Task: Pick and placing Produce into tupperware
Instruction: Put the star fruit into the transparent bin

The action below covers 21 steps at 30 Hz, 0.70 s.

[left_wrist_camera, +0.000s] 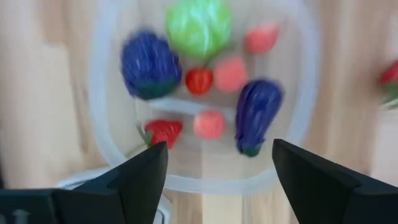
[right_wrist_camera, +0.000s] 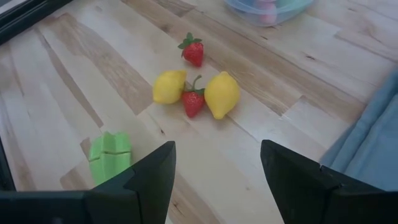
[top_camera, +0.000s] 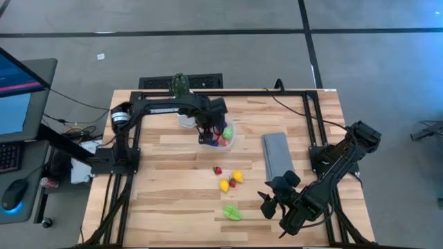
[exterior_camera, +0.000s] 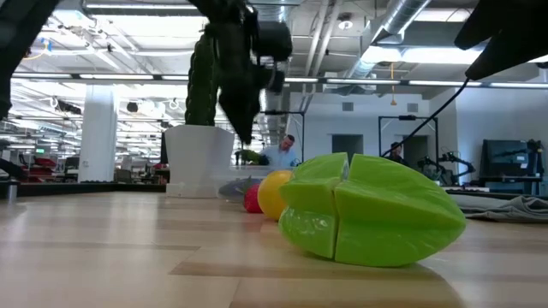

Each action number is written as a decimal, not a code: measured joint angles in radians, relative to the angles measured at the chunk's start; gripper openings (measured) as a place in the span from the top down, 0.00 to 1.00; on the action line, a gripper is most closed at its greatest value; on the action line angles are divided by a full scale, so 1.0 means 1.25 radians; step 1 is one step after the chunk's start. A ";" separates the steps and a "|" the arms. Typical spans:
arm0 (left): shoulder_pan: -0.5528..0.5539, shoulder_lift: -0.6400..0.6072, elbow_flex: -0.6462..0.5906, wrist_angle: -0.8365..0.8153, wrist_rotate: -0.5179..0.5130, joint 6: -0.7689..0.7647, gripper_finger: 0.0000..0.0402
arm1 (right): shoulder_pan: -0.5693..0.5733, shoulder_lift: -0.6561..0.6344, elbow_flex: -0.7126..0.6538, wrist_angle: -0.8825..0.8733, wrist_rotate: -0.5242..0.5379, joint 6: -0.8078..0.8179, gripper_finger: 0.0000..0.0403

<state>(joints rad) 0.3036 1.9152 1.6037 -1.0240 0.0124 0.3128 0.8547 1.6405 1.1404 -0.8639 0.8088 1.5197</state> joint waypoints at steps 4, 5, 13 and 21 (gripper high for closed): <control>-0.015 -0.070 0.000 0.052 -0.001 0.000 0.34 | 0.000 0.000 0.000 -0.002 0.000 0.000 0.35; -0.018 -0.087 0.000 0.060 -0.001 0.000 0.34 | 0.000 0.000 0.000 -0.003 0.000 0.000 0.35; -0.081 -0.233 0.000 0.048 -0.004 -0.063 0.36 | 0.000 0.000 0.000 -0.003 -0.011 -0.001 0.35; -0.227 -0.387 -0.033 0.040 -0.116 -0.157 0.36 | -0.024 0.000 0.000 0.020 -0.091 -0.054 0.35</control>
<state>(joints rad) 0.0201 1.4315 1.5625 -0.9743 -0.1321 0.1165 0.8252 1.6409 1.1408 -0.8384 0.6947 1.4526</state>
